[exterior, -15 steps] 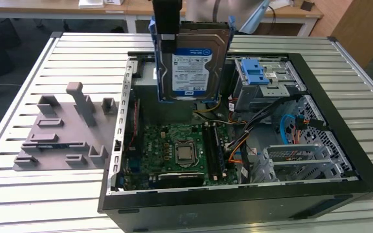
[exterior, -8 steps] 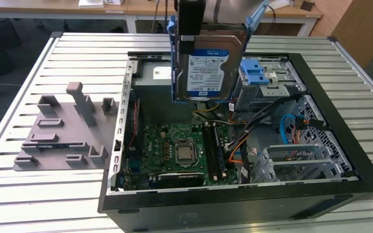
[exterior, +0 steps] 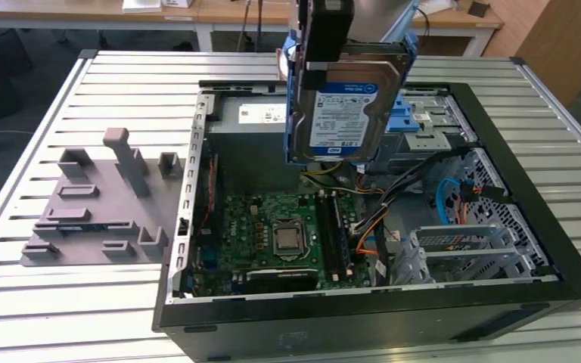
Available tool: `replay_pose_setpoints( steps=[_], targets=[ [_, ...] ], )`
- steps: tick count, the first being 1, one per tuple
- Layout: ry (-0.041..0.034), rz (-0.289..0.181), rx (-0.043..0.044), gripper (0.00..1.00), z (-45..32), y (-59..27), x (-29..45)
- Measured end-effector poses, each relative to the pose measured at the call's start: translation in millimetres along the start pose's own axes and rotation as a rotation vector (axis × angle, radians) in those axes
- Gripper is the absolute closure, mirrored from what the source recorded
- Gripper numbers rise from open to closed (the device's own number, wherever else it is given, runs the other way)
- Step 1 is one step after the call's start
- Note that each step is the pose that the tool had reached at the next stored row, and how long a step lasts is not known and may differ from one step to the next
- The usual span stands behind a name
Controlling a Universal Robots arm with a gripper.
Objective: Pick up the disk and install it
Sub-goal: 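Insert the disk into the insertion slot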
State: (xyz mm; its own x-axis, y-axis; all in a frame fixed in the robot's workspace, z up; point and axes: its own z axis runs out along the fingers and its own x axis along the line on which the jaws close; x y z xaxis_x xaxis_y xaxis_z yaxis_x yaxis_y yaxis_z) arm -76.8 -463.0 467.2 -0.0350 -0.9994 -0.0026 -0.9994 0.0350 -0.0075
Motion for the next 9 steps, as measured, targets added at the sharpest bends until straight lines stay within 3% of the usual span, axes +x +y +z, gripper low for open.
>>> replay_pose_setpoints(
  steps=[5, 9],
  targets=[
    [0.0, 0.0, 0.0, 0.64, 1.0, -2.3, 7.1],
    [-0.0001, 0.0, 0.0001, 0.64, 1.4, -2.8, 22.2]
  ],
)
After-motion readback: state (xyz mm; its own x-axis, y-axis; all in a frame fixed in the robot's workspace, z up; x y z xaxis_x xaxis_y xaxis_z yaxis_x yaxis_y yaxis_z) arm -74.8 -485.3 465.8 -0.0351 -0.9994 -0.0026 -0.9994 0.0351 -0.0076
